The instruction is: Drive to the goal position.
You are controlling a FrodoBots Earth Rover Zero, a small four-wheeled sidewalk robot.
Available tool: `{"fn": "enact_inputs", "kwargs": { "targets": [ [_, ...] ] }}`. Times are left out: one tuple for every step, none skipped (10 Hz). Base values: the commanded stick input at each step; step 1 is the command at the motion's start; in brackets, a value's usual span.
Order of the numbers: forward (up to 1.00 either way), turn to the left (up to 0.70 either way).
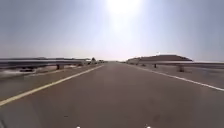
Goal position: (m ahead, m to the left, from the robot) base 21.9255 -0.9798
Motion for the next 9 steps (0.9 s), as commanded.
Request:
{"fn": "enact_inputs", "kwargs": {
  "targets": [
    [0.70, 0.00],
    [0.70, 0.00],
    [0.70, 0.00],
    [0.70, 0.00],
    [0.70, 0.00],
    [0.70, 0.00],
    [0.70, 0.00],
    [0.70, 0.00],
    [0.70, 0.00]
  ]
}}
